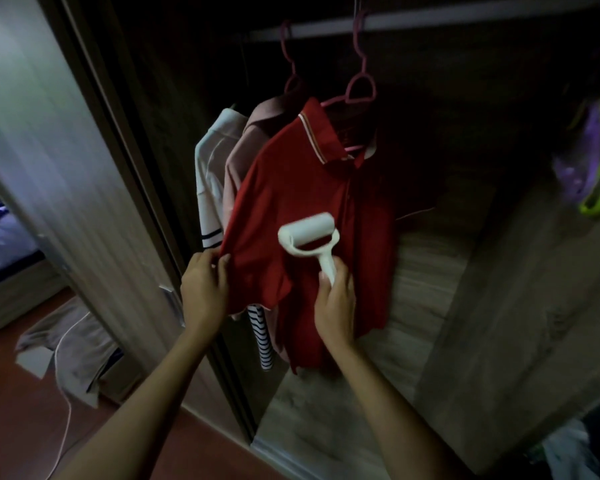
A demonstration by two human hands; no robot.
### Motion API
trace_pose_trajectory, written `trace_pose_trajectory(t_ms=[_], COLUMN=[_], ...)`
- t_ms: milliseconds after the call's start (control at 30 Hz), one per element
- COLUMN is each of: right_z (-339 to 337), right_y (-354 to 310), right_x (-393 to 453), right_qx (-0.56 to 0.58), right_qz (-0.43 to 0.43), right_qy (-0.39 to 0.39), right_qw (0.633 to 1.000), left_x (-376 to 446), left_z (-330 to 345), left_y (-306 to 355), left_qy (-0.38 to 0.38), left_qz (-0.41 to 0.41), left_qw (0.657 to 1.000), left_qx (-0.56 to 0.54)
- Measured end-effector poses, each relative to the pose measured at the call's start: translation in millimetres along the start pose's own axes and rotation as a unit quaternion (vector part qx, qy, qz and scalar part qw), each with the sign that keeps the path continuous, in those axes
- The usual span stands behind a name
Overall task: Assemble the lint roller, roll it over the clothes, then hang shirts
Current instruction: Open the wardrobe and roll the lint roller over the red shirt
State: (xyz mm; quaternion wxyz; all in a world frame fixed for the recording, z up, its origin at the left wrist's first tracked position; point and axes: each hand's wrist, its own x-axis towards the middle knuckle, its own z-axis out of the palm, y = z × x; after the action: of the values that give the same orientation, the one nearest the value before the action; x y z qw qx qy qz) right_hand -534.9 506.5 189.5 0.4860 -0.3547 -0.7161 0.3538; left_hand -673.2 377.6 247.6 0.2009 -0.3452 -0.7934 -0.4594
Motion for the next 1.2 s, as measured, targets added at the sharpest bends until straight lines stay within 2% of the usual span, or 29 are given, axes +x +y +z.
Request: trace_pose_trajectory(t_ms=[133, 233, 333, 467, 633, 800, 1000, 1100, 1200], right_z=[-9.5, -8.2, -4.1, -13.1, -34.6, -47.6, -54.6, -52.5, -46.8], right_y=[-27.3, -12.9, 28.8, 63.9, 58.3, 40.4, 24.4, 12.5, -5.1], right_x=[32.0, 27.3, 2.4, -28.1, -35.3, -49.7, -93.5, -123.5, -158.8], right_qx=[0.025, -0.002, -0.063, -0.096, -0.104, -0.111, -0.165, -0.179, -0.196], right_qz=[-0.048, -0.036, 0.021, 0.094, 0.093, 0.053, 0.021, 0.030, 0.045], right_qy=[0.059, 0.025, -0.024, -0.034, -0.015, -0.004, 0.049, 0.093, 0.128], right_qw=[0.997, 0.999, 0.997, 0.990, 0.990, 0.992, 0.985, 0.979, 0.971], left_x=[-1.4, -5.0, -7.7, -10.8, -20.1, -21.6, -35.4, -44.7, -56.7], left_z=[1.1, 1.7, 4.0, 6.9, 8.6, 11.7, 8.2, 2.1, -10.3], left_y=[-2.5, -1.4, 0.5, 0.1, 8.3, 10.2, 19.6, 13.5, 4.5], left_qy=[-0.003, -0.011, -0.023, -0.037, -0.032, -0.030, -0.060, -0.100, -0.152], left_qz=[0.004, 0.014, 0.012, 0.017, 0.009, 0.013, 0.124, 0.194, 0.223], left_qw=[1.000, 1.000, 1.000, 0.999, 0.999, 0.997, 0.988, 0.973, 0.962], left_qx=[-0.005, -0.008, -0.008, -0.002, -0.038, -0.064, -0.063, -0.070, -0.047])
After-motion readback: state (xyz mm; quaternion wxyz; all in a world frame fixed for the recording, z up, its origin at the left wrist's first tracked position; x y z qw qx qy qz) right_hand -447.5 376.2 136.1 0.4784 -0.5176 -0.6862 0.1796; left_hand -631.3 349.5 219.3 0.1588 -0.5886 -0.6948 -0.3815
